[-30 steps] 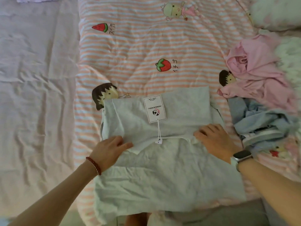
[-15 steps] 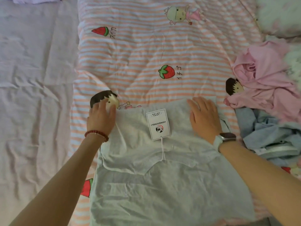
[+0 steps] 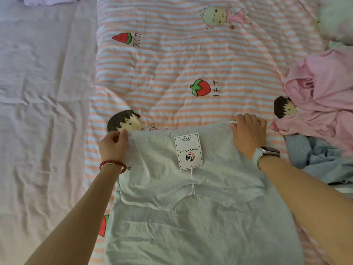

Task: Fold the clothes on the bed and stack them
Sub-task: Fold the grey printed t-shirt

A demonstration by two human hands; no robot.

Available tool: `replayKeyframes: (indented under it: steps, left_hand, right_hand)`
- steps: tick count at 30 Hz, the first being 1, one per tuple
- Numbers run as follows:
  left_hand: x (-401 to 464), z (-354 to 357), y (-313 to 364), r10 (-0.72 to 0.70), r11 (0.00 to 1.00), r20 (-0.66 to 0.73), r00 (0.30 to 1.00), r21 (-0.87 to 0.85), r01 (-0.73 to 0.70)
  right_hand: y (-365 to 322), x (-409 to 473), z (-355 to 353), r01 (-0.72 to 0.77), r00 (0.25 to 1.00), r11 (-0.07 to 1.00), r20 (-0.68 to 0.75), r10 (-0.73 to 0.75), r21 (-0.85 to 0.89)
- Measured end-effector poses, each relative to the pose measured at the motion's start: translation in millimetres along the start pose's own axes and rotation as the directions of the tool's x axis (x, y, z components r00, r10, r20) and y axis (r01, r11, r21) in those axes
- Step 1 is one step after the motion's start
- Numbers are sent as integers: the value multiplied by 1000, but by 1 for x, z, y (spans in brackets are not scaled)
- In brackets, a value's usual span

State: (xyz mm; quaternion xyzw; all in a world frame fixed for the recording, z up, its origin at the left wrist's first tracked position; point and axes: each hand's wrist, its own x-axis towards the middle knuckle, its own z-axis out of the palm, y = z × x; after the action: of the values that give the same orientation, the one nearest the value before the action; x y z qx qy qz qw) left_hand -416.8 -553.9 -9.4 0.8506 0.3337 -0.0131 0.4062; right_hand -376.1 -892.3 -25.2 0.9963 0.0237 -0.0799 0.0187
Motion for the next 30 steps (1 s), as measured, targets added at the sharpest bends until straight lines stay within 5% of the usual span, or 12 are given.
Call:
replayKeyframes:
  steps: [10, 14, 17, 19, 22, 25, 30]
  left_hand:
    - [-5, -8, 0, -332, 893, -206, 921, -382, 237]
    - [-1, -16, -2, -236, 965, -195, 952, -160, 206]
    - [2, -12, 8, -96, 964, -206, 974, 225, 142]
    - [4, -5, 14, 211, 875, -88, 974, 461, -148]
    - [12, 8, 24, 459, 651, 361, 812, 485, -583]
    - [27, 13, 32, 247, 641, 666, 704, 433, -634]
    - [49, 4, 44, -18, 682, 785, 619, 463, -567]
  right_hand:
    - [17, 3, -8, 27, 998, 1000, -57, -27, -1]
    - [22, 6, -12, -34, 999, 999, -8, 35, 24]
    - [24, 10, -16, -9, 999, 1000, 34, 10, -12]
    - [26, 13, -21, 43, 996, 997, 69, -48, 71]
    - [27, 18, -25, 176, 942, 966, 252, -221, 190]
    - [30, 25, -30, 194, 875, 966, 415, -248, 170]
    - [41, 30, -40, 172, 850, 971, 473, -231, 165]
